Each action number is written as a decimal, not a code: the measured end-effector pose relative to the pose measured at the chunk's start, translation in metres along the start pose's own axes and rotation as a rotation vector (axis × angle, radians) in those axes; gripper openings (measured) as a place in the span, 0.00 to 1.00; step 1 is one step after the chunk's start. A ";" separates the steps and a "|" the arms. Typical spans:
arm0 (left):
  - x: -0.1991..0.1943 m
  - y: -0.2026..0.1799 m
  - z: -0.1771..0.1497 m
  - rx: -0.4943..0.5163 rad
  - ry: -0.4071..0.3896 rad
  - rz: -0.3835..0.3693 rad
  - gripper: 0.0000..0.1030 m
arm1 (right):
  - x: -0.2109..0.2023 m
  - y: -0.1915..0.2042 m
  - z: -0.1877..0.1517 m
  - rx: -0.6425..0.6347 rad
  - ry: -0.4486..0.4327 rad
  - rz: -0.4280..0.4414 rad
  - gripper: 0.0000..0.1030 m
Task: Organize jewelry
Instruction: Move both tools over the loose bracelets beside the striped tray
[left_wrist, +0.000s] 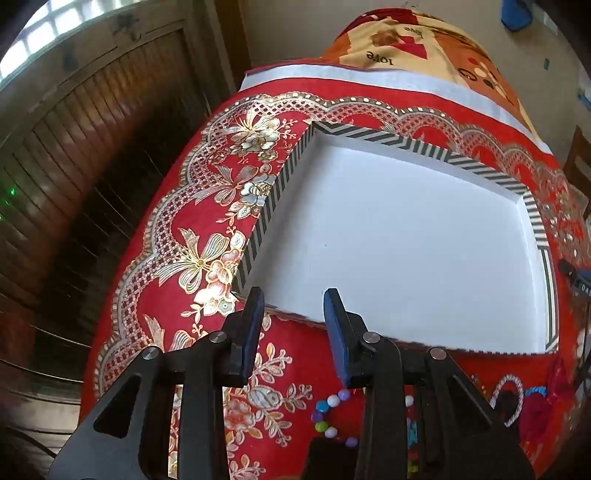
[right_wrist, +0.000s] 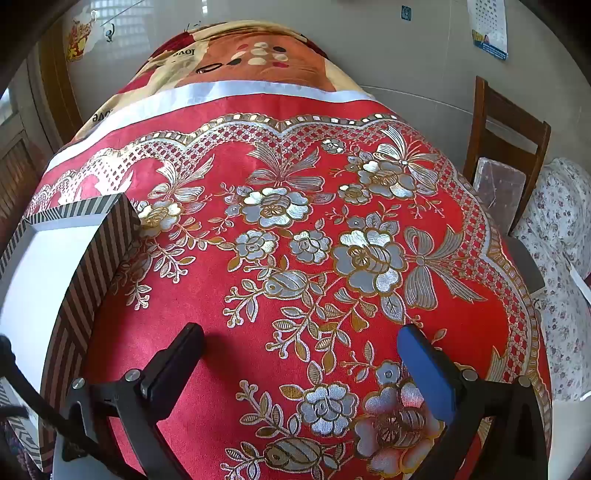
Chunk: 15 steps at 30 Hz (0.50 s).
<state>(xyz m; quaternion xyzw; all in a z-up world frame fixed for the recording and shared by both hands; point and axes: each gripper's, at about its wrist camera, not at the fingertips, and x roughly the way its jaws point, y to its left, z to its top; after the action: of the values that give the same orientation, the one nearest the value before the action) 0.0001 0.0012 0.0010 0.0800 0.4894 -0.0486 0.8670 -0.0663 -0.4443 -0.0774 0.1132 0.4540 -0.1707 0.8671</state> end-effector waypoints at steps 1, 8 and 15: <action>-0.003 -0.006 -0.002 0.016 -0.009 0.026 0.32 | 0.000 0.000 0.000 0.002 -0.001 0.003 1.00; -0.023 -0.006 -0.019 0.013 -0.003 -0.029 0.32 | -0.006 0.000 -0.002 -0.011 0.106 0.019 1.00; -0.044 -0.008 -0.037 -0.010 -0.002 -0.045 0.32 | -0.070 0.020 -0.033 -0.019 0.113 -0.005 0.98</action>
<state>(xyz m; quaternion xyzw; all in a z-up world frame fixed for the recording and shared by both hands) -0.0548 0.0001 0.0192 0.0645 0.4906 -0.0658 0.8665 -0.1197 -0.4007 -0.0373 0.1131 0.5040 -0.1618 0.8409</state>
